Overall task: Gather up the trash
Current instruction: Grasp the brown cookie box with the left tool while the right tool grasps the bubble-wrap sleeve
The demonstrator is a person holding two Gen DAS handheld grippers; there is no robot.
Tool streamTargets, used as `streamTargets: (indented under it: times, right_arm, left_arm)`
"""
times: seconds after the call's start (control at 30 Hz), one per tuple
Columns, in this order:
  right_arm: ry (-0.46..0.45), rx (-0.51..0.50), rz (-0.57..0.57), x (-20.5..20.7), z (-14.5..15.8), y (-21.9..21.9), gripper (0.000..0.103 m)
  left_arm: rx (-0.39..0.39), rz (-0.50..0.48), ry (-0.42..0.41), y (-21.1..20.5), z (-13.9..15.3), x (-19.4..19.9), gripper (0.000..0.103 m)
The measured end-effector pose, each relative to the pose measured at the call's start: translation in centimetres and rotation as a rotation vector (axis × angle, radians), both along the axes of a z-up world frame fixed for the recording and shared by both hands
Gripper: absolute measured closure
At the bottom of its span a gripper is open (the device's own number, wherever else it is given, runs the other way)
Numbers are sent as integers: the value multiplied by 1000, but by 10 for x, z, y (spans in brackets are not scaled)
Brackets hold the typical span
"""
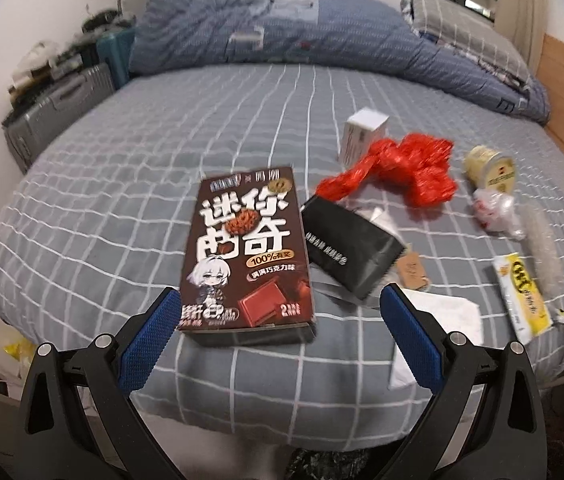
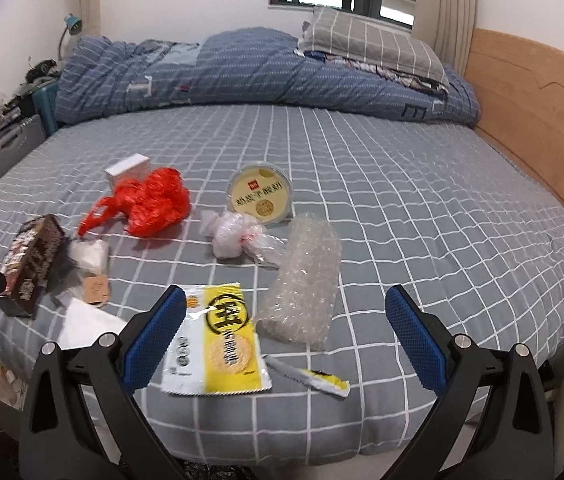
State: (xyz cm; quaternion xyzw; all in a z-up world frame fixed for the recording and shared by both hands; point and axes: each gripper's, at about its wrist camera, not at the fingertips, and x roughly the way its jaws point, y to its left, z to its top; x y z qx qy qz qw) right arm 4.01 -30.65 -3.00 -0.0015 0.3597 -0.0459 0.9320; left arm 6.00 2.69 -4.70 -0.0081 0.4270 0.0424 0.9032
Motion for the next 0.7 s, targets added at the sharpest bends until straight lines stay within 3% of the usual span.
streamTargets:
  times: [0.23, 0.63, 0.7]
  right_arm:
    - [66, -7, -20, 38, -21, -13, 10]
    - [176, 52, -68, 91, -52, -32, 18]
    - [189, 52, -65, 95, -55, -31, 19]
  left_arm:
    - [-1, -15, 78, 11, -22, 40, 6]
    - [17, 31, 110, 35, -35, 80, 6]
    - [-19, 22, 139, 39, -40, 87, 6]
